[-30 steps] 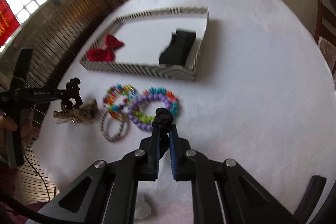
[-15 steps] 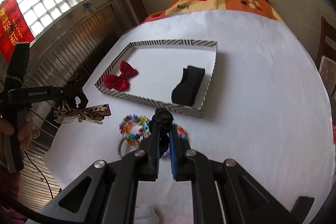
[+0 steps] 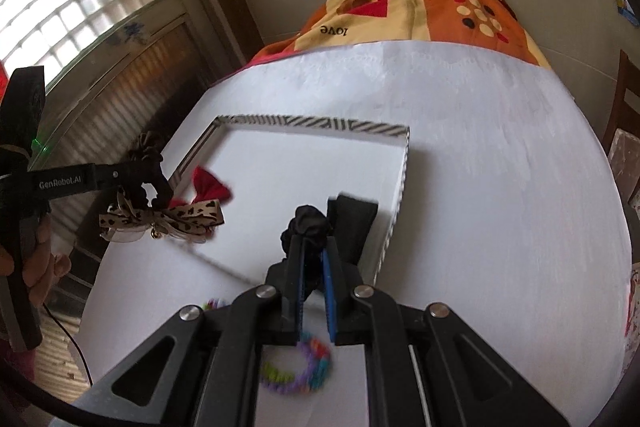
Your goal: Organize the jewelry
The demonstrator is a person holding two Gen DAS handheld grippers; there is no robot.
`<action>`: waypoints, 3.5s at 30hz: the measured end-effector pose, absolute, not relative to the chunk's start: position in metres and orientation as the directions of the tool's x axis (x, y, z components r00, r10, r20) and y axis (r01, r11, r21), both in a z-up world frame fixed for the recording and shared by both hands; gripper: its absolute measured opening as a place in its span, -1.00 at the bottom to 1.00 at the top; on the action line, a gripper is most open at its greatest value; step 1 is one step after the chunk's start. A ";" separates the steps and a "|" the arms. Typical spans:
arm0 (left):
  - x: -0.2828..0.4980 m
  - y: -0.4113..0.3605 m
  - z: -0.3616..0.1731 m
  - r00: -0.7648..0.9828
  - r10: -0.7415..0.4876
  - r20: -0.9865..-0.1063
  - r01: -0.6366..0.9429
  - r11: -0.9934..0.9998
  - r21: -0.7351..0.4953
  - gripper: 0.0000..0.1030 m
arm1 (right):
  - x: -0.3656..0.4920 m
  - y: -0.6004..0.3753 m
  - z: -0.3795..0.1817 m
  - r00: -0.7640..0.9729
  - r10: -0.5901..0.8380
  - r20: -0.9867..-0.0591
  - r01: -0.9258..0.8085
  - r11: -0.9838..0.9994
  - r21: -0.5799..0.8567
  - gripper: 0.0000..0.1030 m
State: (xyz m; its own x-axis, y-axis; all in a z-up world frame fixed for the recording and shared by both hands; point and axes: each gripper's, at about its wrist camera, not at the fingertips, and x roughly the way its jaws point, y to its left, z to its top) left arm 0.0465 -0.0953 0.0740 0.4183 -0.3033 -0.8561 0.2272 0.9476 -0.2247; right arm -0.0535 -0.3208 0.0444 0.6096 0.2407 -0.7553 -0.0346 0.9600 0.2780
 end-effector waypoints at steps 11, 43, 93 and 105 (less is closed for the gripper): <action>0.140 -0.097 0.044 0.369 -0.311 -0.876 0.211 0.946 -0.247 -1.00 | 0.046 -0.329 0.013 0.561 0.262 -0.785 0.006 0.947 0.320 -0.83; 0.143 -0.079 0.028 0.416 -0.223 -0.882 0.144 0.973 -0.178 -0.57 | 0.062 -0.329 -0.009 0.549 0.163 -0.820 0.037 0.975 0.219 0.10; -0.121 -0.098 0.074 0.547 -0.120 -0.829 0.176 0.984 -0.026 -0.58 | -0.186 -0.304 0.063 0.644 0.194 -0.740 0.000 0.967 0.254 0.31; -0.131 -0.101 0.078 0.557 -0.116 -0.822 0.174 0.985 -0.022 -0.58 | -0.194 -0.305 0.065 0.646 0.199 -0.737 -0.019 0.969 0.245 0.33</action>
